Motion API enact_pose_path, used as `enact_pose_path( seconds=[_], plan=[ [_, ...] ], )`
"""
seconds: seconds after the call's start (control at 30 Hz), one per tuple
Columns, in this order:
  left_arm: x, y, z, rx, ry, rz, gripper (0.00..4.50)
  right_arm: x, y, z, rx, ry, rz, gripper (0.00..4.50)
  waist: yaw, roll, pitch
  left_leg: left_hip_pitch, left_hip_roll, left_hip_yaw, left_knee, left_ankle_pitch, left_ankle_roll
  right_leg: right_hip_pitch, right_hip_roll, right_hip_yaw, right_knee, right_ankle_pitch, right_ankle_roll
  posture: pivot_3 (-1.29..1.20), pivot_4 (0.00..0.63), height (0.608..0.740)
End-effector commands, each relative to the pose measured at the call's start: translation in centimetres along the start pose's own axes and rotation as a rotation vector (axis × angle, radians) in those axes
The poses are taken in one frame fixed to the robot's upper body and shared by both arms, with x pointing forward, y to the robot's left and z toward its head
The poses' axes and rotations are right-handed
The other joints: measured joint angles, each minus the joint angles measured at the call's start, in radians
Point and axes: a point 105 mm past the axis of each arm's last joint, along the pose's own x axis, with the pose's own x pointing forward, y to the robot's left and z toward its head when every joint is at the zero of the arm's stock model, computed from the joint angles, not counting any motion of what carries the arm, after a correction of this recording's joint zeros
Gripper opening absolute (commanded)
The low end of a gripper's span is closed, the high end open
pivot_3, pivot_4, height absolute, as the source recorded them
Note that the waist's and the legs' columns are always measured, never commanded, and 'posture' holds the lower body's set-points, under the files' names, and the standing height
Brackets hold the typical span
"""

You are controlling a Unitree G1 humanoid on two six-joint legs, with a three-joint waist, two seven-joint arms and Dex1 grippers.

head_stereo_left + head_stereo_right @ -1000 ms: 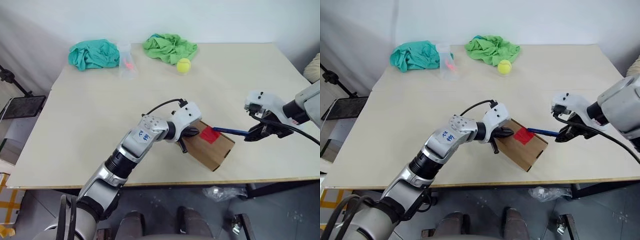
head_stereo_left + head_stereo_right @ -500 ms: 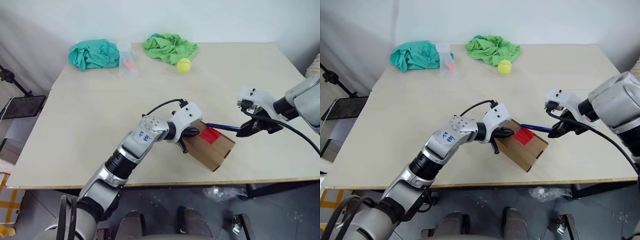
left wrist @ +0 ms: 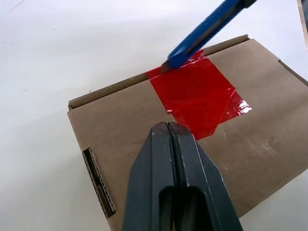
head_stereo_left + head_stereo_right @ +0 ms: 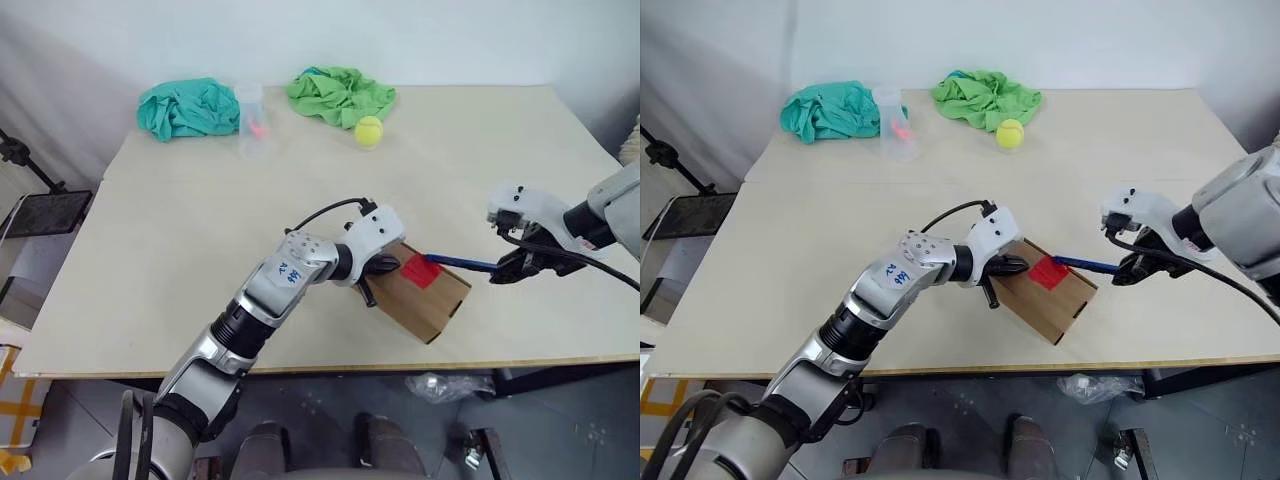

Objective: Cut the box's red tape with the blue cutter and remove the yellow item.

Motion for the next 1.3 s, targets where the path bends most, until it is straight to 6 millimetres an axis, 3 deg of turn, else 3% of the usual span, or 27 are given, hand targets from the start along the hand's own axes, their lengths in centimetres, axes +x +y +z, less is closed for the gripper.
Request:
enact_pose_path(
  seconds=[0.03,0.6,0.83,1.0,1.13,1.3],
  plan=[
    [0.4,0.2,-3.0,-0.05,0.108,0.02,0.02,-0.2,0.8,-0.6,-0.006,0.023,0.046,0.16,-0.001,0.0,0.0,0.0,0.0,0.0,0.0,0.0,0.0,0.0,0.0,0.0,0.0,0.0,0.0,0.0,0.15,0.74],
    [0.6,0.3,-3.1,-0.053,0.11,0.021,0.02,-1.2,1.6,-3.0,0.014,0.08,0.044,0.16,0.001,0.0,0.0,0.0,0.0,0.0,0.0,0.0,0.0,0.001,0.0,0.0,-0.001,-0.002,-0.004,0.0,0.15,0.74],
    [0.4,0.4,-3.2,-0.051,0.115,0.023,0.02,-4.0,1.0,-1.2,0.101,-0.142,-0.033,0.16,0.0,0.001,0.0,0.0,0.0,0.0,0.0,0.0,0.0,0.0,0.0,0.0,-0.001,-0.002,-0.004,0.0,0.15,0.74],
    [0.4,0.4,-3.2,-0.046,0.119,0.015,0.02,-5.5,-0.2,-1.2,0.162,-0.32,-0.135,0.16,0.001,0.001,0.0,0.0,0.0,0.0,0.0,0.0,0.0,0.001,0.0,0.0,-0.001,-0.002,-0.004,0.0,0.15,0.74],
    [0.6,0.4,-2.9,-0.034,0.114,-0.002,0.02,-4.4,-1.9,-2.4,0.234,-0.449,-0.237,0.16,0.002,0.0,0.0,0.0,0.0,0.001,0.0,0.0,0.0,0.001,0.0,0.0,-0.001,-0.001,-0.001,0.0,0.15,0.74],
    [0.6,0.6,-2.1,-0.027,0.091,-0.014,0.02,0.0,-4.3,-6.1,0.345,-0.492,-0.385,0.16,0.004,0.002,-0.001,0.0,-0.001,0.0,0.001,0.001,0.001,0.001,0.0,0.001,0.0,0.002,0.002,0.0,0.15,0.74]
  ],
)
